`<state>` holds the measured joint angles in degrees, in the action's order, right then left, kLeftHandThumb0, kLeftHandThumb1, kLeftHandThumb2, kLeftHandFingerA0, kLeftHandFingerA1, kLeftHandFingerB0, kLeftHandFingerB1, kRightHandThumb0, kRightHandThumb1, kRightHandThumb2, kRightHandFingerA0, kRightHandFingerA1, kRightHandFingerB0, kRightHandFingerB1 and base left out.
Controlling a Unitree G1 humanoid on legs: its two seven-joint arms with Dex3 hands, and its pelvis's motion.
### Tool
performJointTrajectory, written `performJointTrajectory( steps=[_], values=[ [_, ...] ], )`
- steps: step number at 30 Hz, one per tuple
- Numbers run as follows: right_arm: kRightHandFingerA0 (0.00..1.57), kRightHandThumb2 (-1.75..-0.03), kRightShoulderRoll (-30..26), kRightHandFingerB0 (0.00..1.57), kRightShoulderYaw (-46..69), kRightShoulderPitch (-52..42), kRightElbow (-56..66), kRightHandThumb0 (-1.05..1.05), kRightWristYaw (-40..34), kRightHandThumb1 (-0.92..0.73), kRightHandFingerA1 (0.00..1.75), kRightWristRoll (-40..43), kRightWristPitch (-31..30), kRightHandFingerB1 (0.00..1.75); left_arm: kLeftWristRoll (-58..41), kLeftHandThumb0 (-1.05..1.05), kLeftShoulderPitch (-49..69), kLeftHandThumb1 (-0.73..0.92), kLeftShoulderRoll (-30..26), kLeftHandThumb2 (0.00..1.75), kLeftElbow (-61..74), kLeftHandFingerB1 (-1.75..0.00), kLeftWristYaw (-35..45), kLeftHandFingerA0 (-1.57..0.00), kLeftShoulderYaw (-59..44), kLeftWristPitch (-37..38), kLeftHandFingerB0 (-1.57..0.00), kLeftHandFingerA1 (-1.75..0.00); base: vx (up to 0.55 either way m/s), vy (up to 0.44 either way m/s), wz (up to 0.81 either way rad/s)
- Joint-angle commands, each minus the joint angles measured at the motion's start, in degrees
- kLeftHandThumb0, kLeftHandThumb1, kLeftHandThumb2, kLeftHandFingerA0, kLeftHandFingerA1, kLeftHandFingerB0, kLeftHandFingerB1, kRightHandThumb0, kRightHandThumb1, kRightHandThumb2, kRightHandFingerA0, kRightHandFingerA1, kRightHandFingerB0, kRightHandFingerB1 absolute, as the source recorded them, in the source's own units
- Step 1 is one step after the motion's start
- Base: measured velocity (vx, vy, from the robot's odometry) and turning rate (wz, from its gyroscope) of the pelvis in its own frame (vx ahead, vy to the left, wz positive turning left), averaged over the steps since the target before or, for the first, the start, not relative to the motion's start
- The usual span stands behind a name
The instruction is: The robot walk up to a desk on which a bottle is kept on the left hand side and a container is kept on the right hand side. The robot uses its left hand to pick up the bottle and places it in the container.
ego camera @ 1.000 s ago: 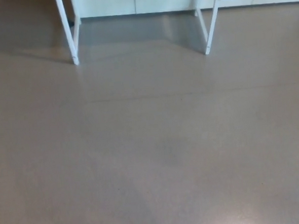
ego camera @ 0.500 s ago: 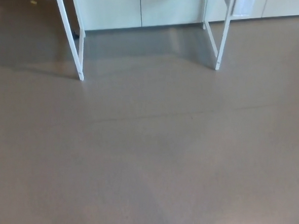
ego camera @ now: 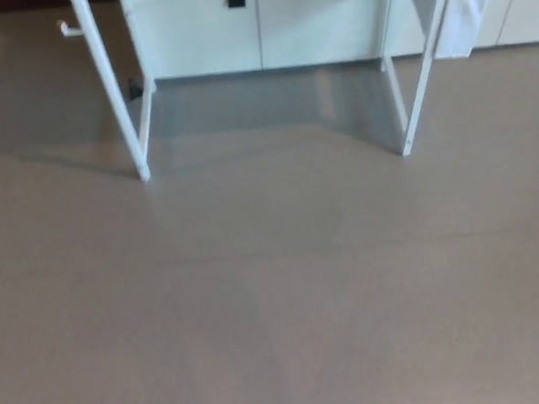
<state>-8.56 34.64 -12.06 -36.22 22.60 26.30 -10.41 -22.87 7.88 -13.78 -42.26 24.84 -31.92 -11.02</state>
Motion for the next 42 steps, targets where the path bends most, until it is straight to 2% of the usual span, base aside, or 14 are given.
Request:
performJointTrajectory(
  steps=[1, 6, 7, 9, 13, 16, 19, 21, 28, 31, 32, 35, 36, 42],
  values=[
    [0.46, -0.84, -1.22, 0.15, -0.09, 4.89, -0.4, -0.11, -0.82, -0.37, 0.66, 2.08, -1.64, 0.51, -1.41, -0.13, -4.12, 0.65, -1.53, 0.59, 1.93, -0.34, -1.73, -0.52, 0.27, -2.97, -0.34, -0.47, 0.56, 0.18, 0.58],
    [0.36, -0.85, -1.28, 0.09, -0.2, 4.57, 2.06, -0.15, 1.06, -0.37, 0.63, 3.64, -3.69, 0.49, -1.91, -0.13, -5.2, 0.64, -1.66, 0.58, 1.97, -0.35, -2.28, -0.45, 0.09, -3.91, -0.36, -0.46, 0.42, 0.11, -0.12],
    [0.46, -0.55, -1.09, 0.19, -0.26, 4.95, 3.39, -0.19, 0.02, -0.56, 0.58, 3.76, -4.38, 0.37, -2.06, -0.14, -6.12, 0.64, -1.84, 0.58, 1.62, -0.35, -1.94, -0.45, 0.23, -3.89, -0.35, -0.47, 0.38, 0.083, 0.08],
    [0.45, -0.88, -0.92, 0.1, -0.2, 5.36, 4.7, -0.13, -0.92, -0.4, 0.68, 4.15, -5.39, 0.5, -2.16, -0.16, -7.02, 0.62, -2.09, 0.58, 1.13, -0.35, -1.43, -0.44, 0.37, -3.83, -0.33, -0.47, 0.39, 0.052, 0.15],
    [0.51, -0.56, -0.25, 0.21, 0.17, 5.61, 7.85, -0.14, -3.9, -0.57, 0.64, 5.02, -8.22, 0.39, -2.01, -0.15, -7.9, 0.62, -2.28, 0.58, 0.84, -0.36, -1.57, -0.48, 0.47, -3.64, -0.36, -0.48, 0.39, -0.049, 0.19],
    [0.47, -0.88, 0.0, 0.13, 0.34, 4.95, 9.07, -0.14, -4.36, -0.4, 0.69, 5.23, -8.9, 0.52, -2.47, -0.14, -7.94, 0.64, -2.16, 0.58, 0.91, -0.34, -1.54, -0.46, 0.27, -4.54, -0.34, -0.47, 0.51, -0.22, 0.25],
    [0.49, -0.56, 0.13, 0.21, 0.48, 4.09, 9.84, -0.19, -4.78, -0.57, 0.63, 5.21, -9.21, 0.39, -2.47, -0.14, -7.42, 0.63, -2.02, 0.58, 1.04, -0.34, -0.97, -0.44, 0.53, -4.49, -0.33, -0.47, 0.55, -0.372, 0.27],
    [0.47, -0.88, 0.2, 0.12, 0.48, 3.95, 10.31, -0.14, -5.08, -0.4, 0.69, 5.34, -9.57, 0.51, -2.6, -0.11, -7.39, 0.43, -2.05, 0.92, 0.99, -0.53, -0.98, -0.36, 0.58, -4.44, -0.2, -0.61, 0.46, -0.173, 0.03],
    [0.45, -0.56, 0.11, 0.17, 0.34, 2.63, 11.05, -0.17, -4.27, -0.58, 0.62, 5.97, -9.92, 0.39, -2.58, -0.15, -6.94, 0.62, -2.2, 0.58, 0.6, -0.34, -0.85, -0.43, 1.18, -3.91, -0.32, -0.47, 0.43, -0.054, -0.18],
    [0.43, -0.56, -0.19, 0.16, 0.16, 1.84, 10.2, -0.18, -2.92, -0.58, 0.6, 5.86, -9.2, 0.38, -2.65, -0.13, -6.32, 0.43, -2.39, 0.92, 0.65, -0.53, -0.08, -0.33, 1.58, -3.84, -0.19, -0.6, 0.58, 0.17, -0.25],
    [0.45, -0.87, -0.18, 0.06, 0.12, 1.63, 10.23, -0.16, -2.84, -0.39, 0.68, 5.87, -9.18, 0.49, -2.61, -0.15, -6.34, 0.62, -2.4, 0.58, 0.69, -0.35, -0.41, -0.43, 1.65, -3.91, -0.33, -0.47, 0.66, 0.202, -0.42],
    [0.43, -0.88, 0.14, 0.07, 0.09, 0.71, 11.13, -0.14, -3.34, -0.41, 0.67, 6.05, -9.56, 0.49, -2.66, -0.14, -6.07, 0.64, -2.26, 0.58, 1.11, -0.35, -1.03, -0.43, 1.78, -4.05, -0.32, -0.48, 0.59, 0.195, -0.13],
    [0.44, -0.57, 0.21, 0.17, 0.06, 0.11, 11.32, -0.16, -3.28, -0.6, 0.61, 6.1, -9.55, 0.38, -2.72, -0.15, -5.76, 0.65, -2.24, 0.59, 1.27, -0.35, -0.89, -0.43, 1.86, -4.21, -0.32, -0.48, 0.58, 0.193, 0.08],
    [0.45, -0.56, 0.67, 0.19, 0.34, -3.24, 10.52, -0.16, -1.75, -0.58, 0.63, 6.44, -8.32, 0.4, -2.36, -0.15, -3.44, 0.65, -2.41, 0.59, 1.43, -0.35, -0.01, -0.42, 2.6, -4.39, -0.32, -0.47, 0.4, 0.038, 0.17]
  ],
)
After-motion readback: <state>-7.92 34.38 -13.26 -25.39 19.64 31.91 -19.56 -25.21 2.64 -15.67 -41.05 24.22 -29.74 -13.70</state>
